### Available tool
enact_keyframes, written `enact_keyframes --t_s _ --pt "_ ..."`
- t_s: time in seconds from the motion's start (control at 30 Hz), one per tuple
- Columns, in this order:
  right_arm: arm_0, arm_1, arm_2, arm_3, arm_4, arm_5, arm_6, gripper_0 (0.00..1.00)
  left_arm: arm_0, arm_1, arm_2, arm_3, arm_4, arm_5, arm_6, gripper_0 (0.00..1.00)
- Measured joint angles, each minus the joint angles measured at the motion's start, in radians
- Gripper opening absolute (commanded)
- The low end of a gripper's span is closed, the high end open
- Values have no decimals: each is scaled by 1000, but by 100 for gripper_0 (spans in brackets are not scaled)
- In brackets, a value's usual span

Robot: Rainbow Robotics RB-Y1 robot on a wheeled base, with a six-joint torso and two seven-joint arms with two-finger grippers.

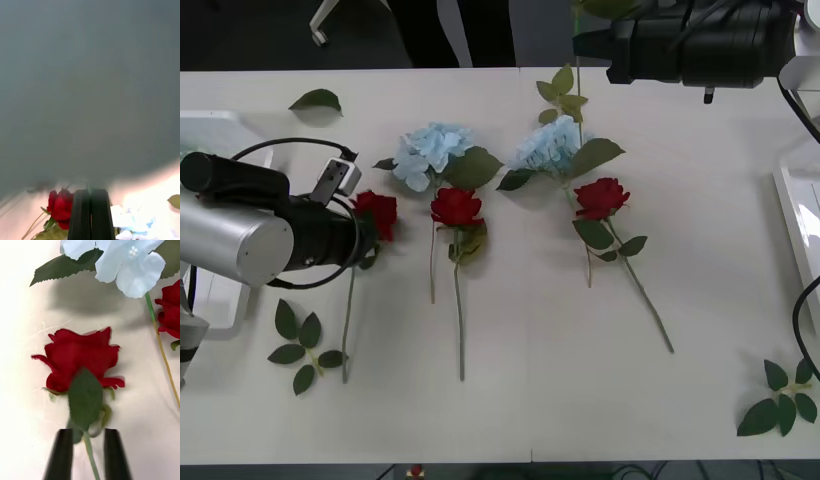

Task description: Place the red flowers into the right box and the blue flowers into the left box. If a person shows an open palm, hand one flower to the person first, then continue sorting.

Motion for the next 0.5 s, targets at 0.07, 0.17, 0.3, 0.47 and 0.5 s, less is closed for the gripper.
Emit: enact_keyframes --t_s 0.07,0.17,0.3,0.47,0.5 --pt "0 0 0 0 -1 5 4 0 0 0 -3 4 -3 -7 0 100" --pt "0 0 0 0 -26 5 13 0 0 0 1 4 -2 -7 -1 100" --pt "0 0 0 0 -41 6 54 0 0 0 1 -4 15 -7 -4 100" --pt "0 1 0 0 -60 17 63 0 0 0 3 -73 140 -7 -15 100" --pt "0 2 0 0 -66 17 64 0 0 0 10 -93 179 -7 -25 100"
